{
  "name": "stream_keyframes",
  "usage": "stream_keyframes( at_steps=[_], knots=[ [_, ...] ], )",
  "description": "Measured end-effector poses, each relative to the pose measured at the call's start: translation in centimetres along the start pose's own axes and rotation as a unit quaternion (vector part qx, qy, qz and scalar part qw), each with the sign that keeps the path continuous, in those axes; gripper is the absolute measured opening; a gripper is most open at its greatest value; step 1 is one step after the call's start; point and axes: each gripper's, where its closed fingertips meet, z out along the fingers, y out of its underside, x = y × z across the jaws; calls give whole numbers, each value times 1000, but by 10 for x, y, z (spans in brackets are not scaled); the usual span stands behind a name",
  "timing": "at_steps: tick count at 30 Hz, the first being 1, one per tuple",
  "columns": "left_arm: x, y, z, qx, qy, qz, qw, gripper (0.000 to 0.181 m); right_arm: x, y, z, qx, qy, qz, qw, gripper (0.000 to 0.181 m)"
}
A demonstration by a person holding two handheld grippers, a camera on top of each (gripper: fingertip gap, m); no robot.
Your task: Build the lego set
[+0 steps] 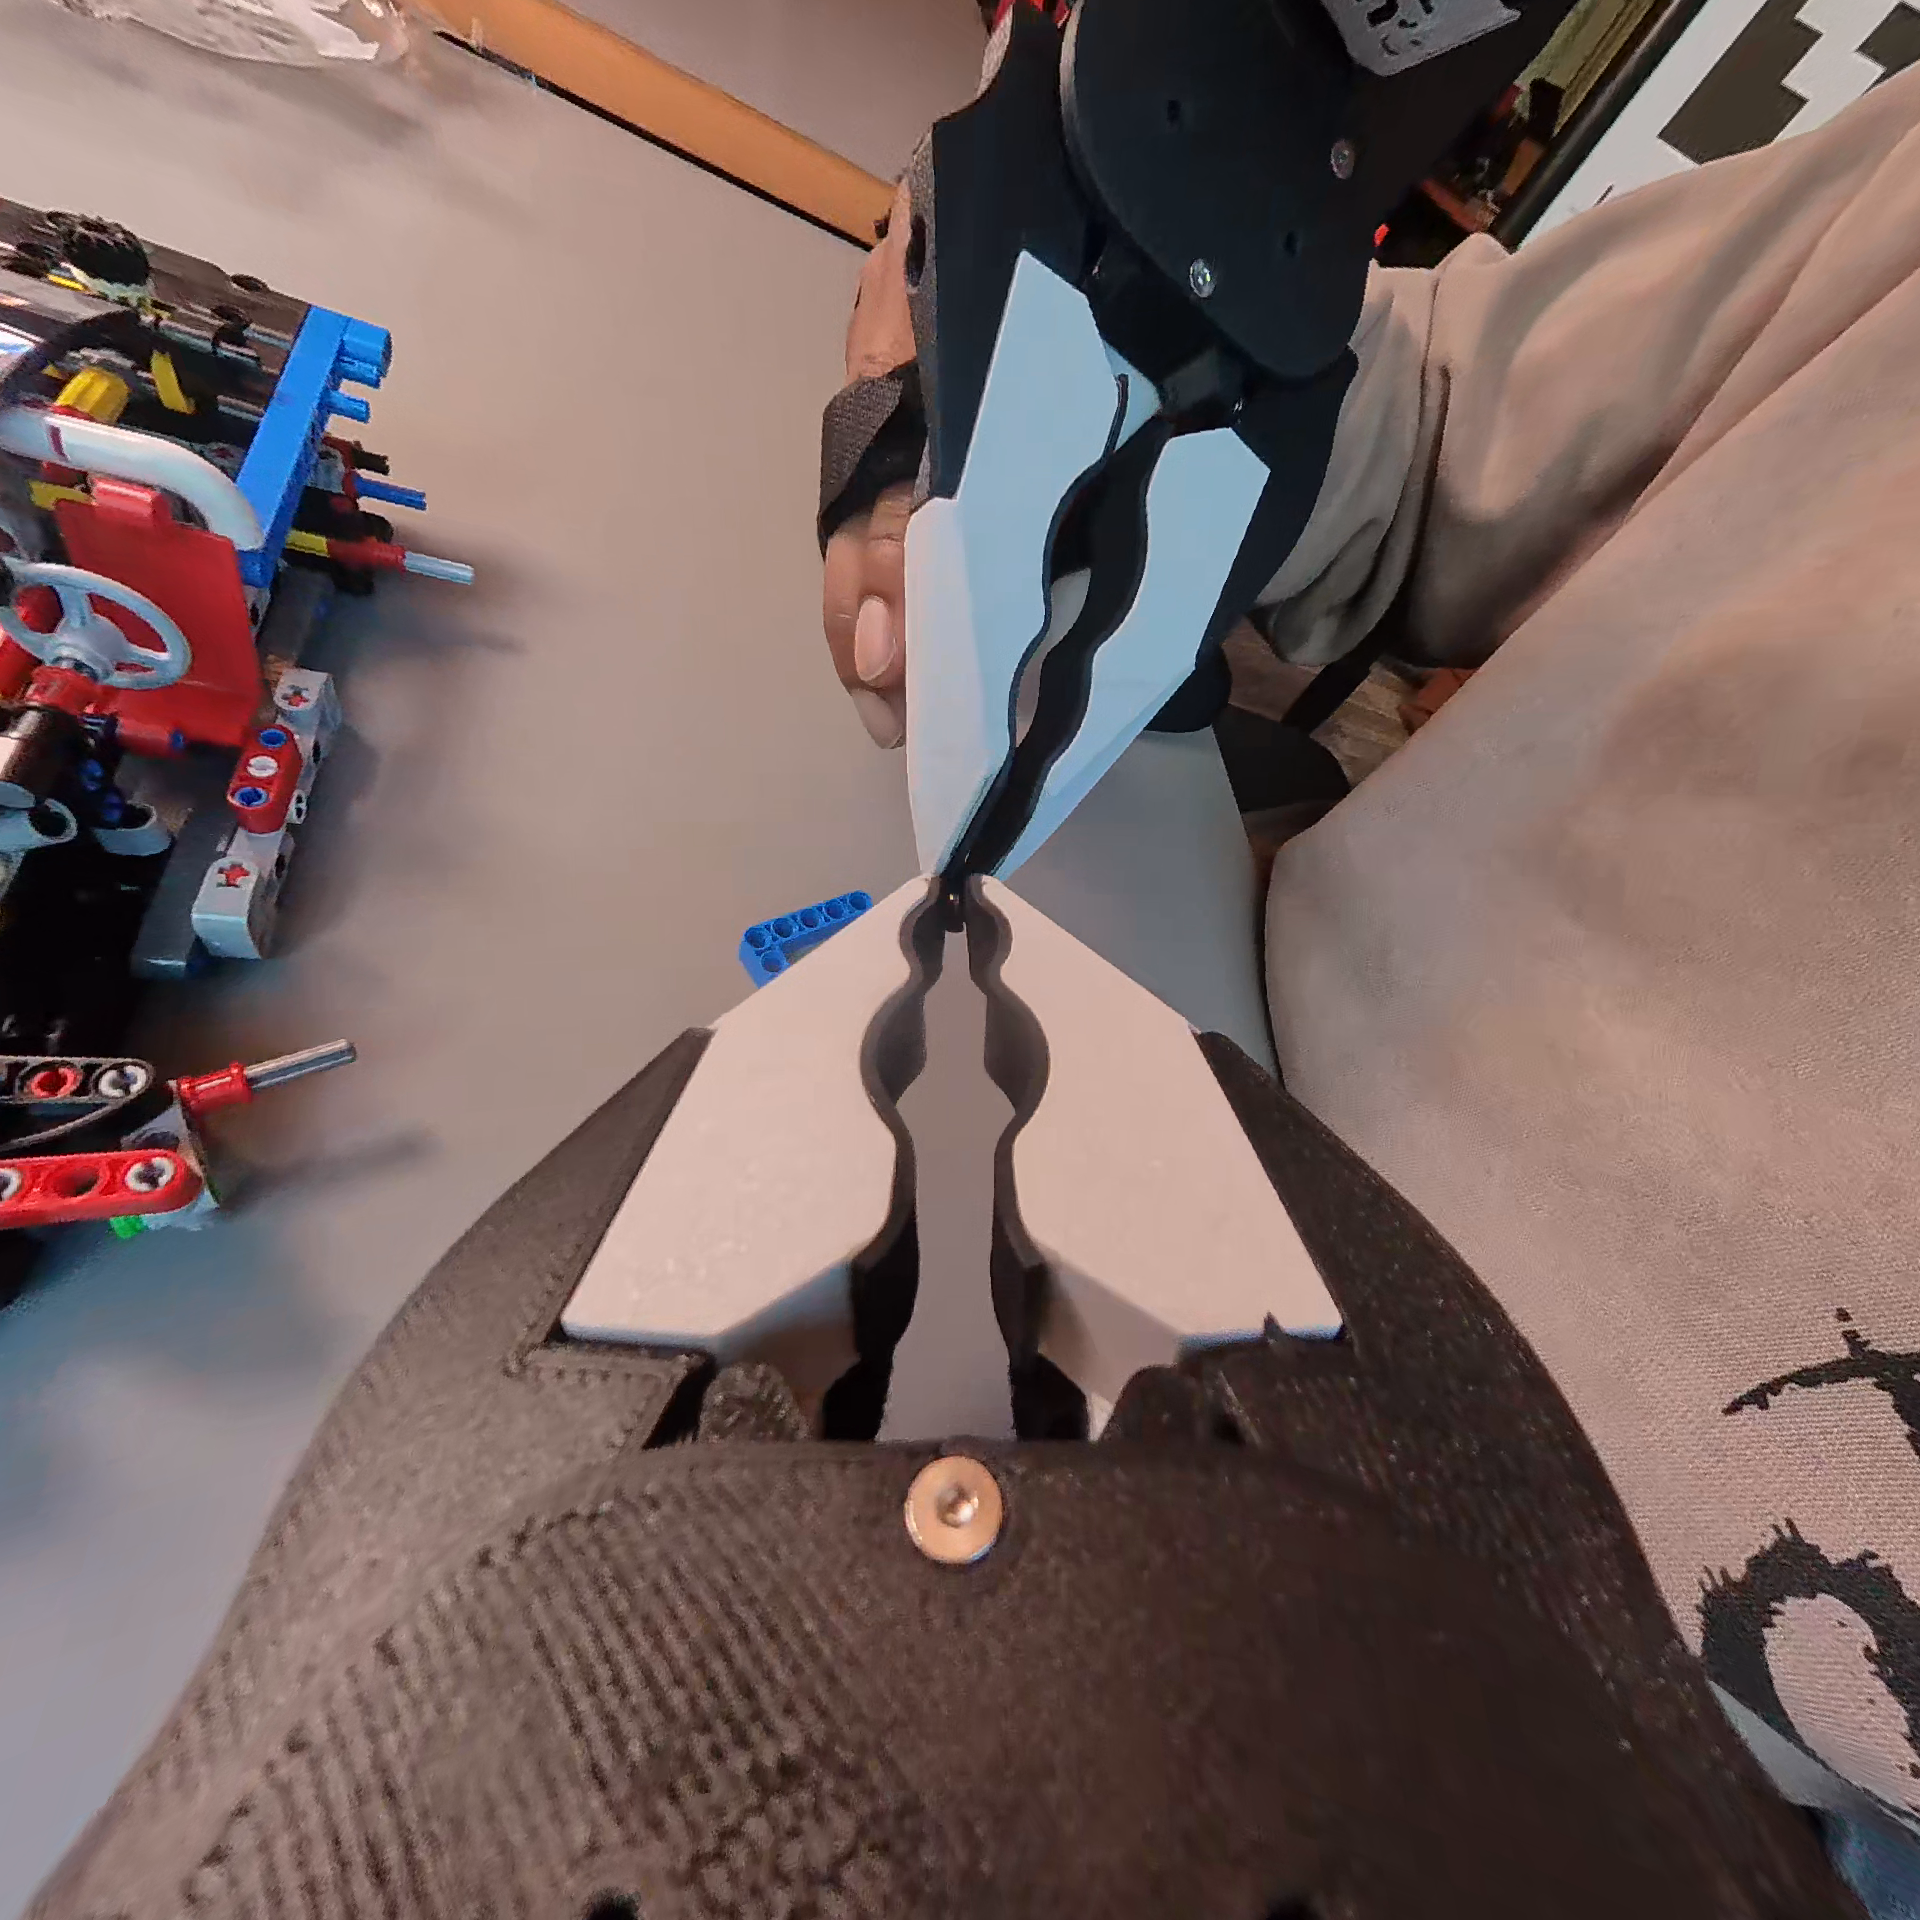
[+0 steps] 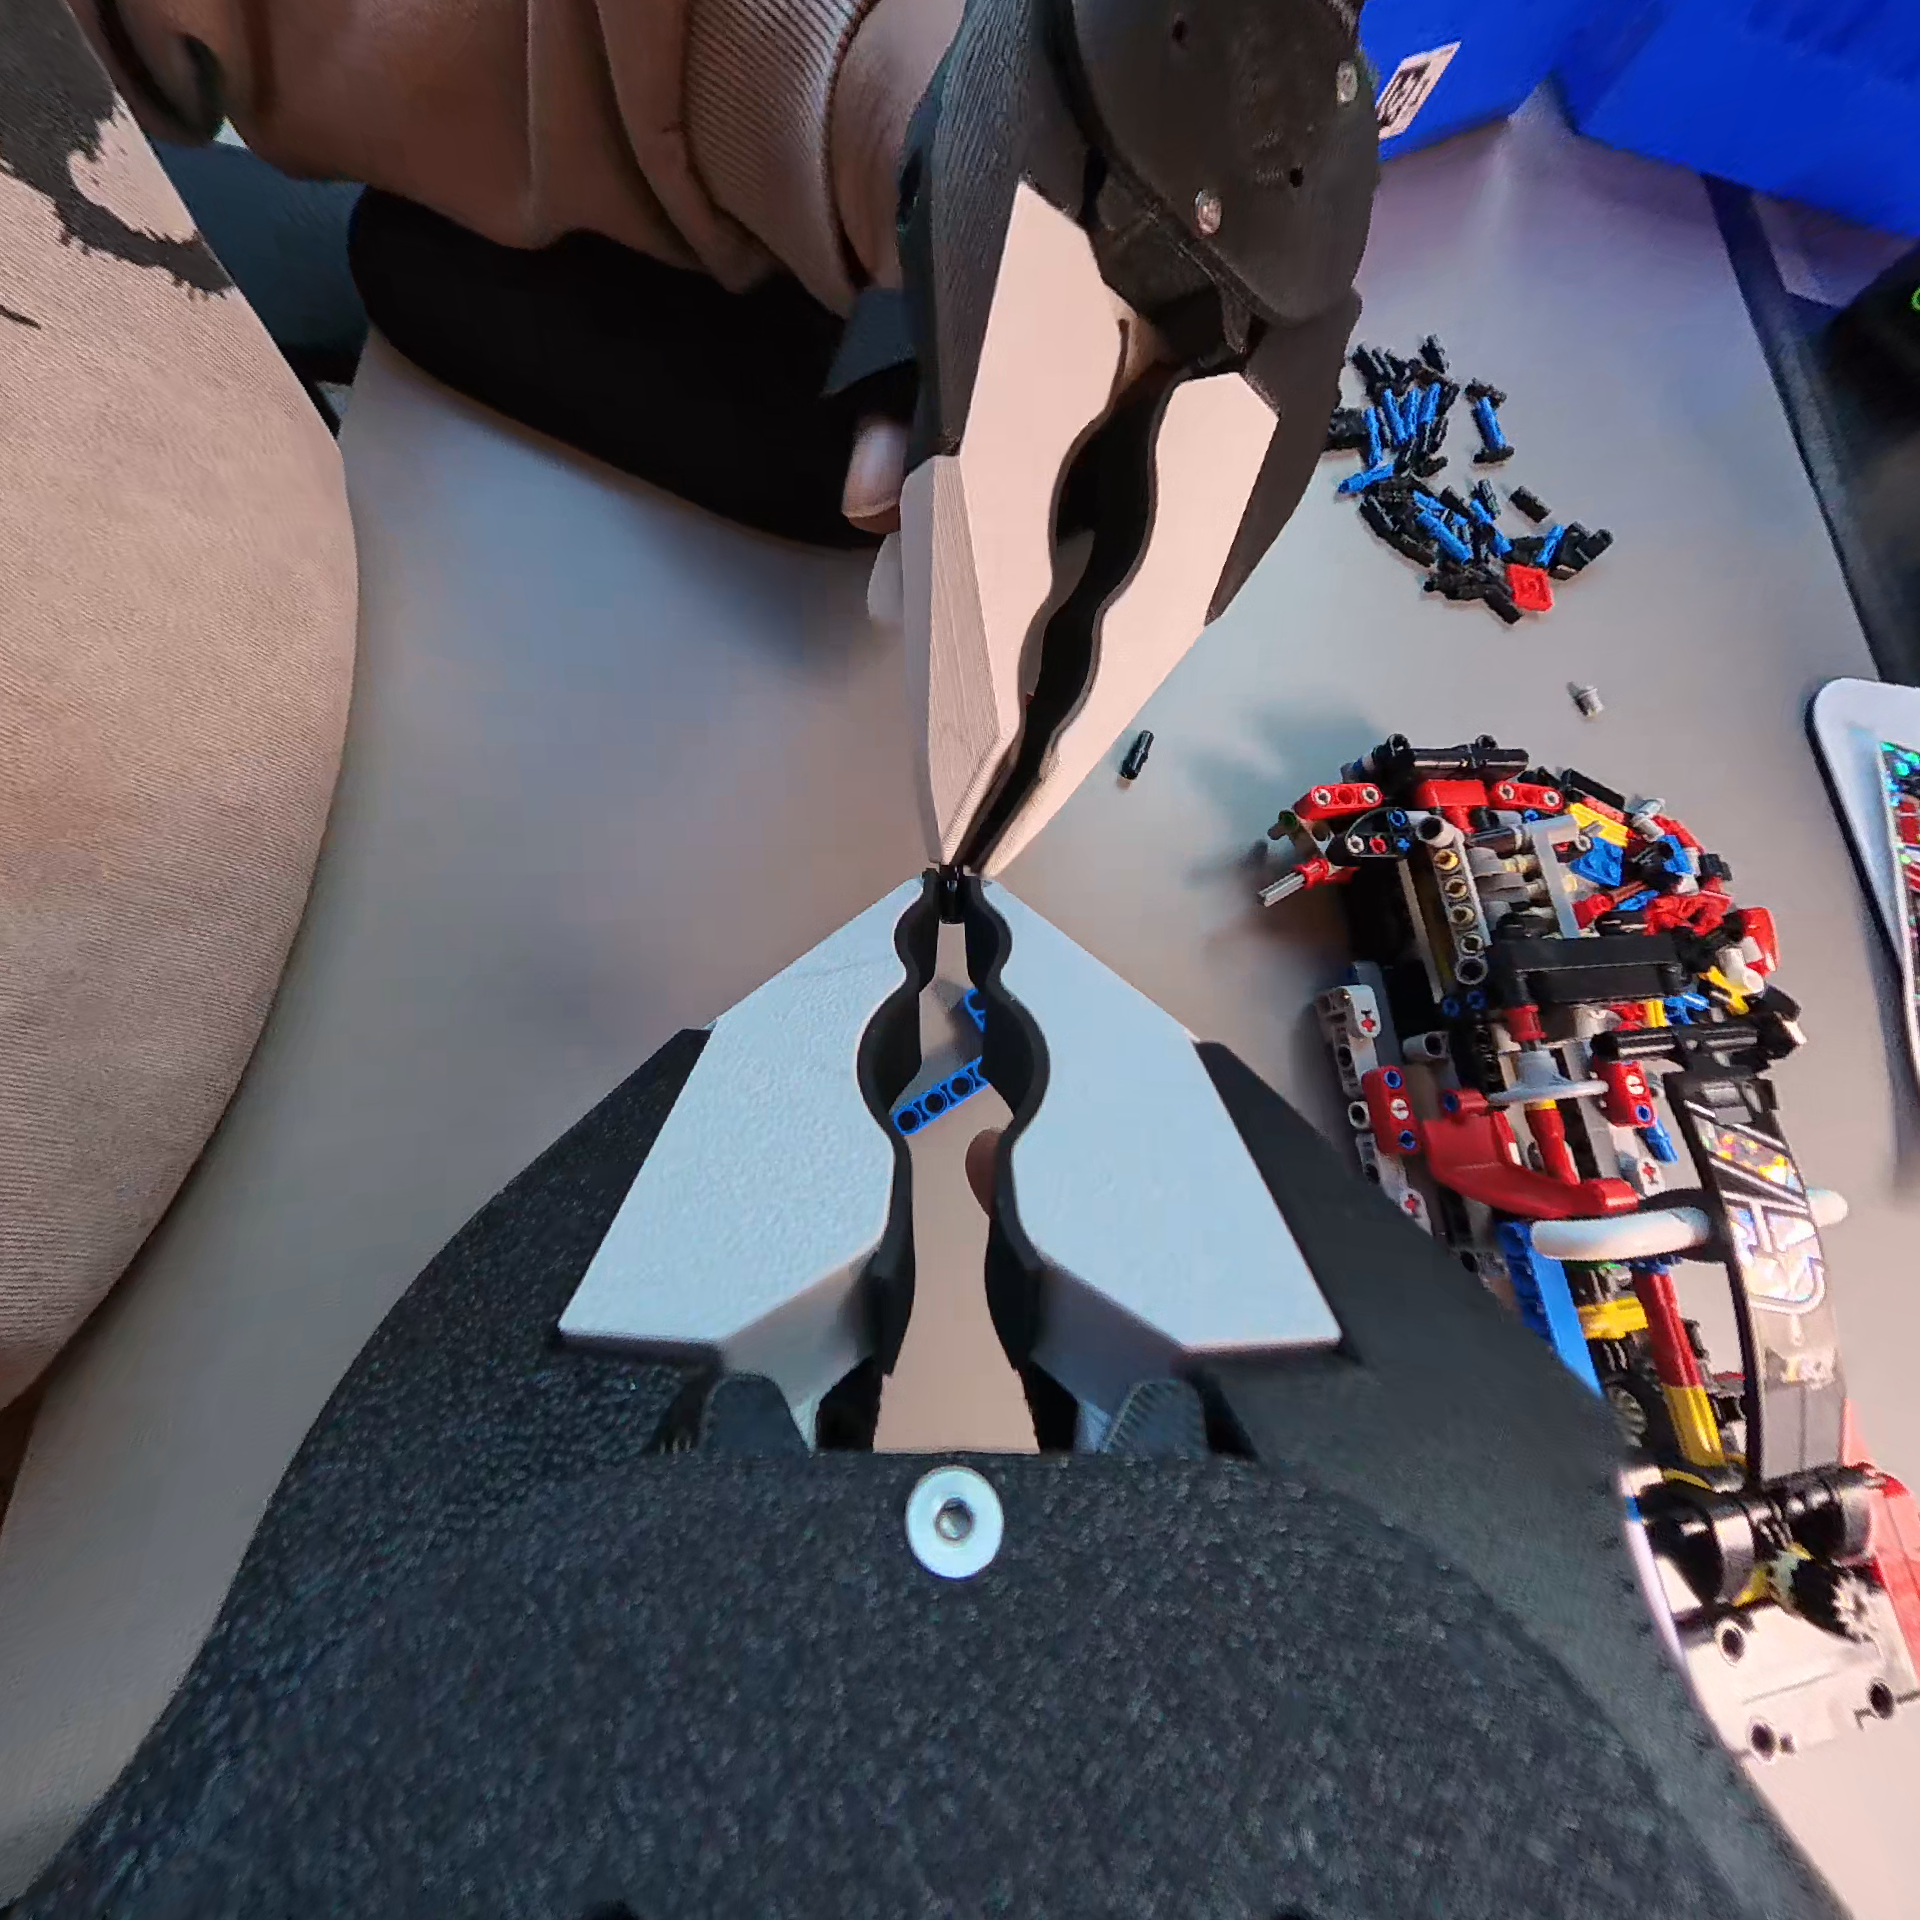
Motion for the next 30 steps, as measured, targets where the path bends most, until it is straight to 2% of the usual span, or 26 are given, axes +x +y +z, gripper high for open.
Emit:
stream_keyframes(
  at_steps=[6,12,17,19,30],
  knots=[
    [4,-11,-8,41,14,-1,999,8,5,-18,-12,71,23,3,997,2],
    [13,-19,-11,68,45,-10,997,2,5,-26,-17,91,39,-19,995,3],
    [30,-32,-20,115,113,-23,987,2,0,-46,-29,165,46,-38,984,3],
    [35,-35,-22,126,133,-27,983,2,-2,-49,-30,170,49,-46,983,4],
    [38,-35,-23,126,140,-28,982,2,-4,-51,-32,172,52,-53,982,3]
  ],
)
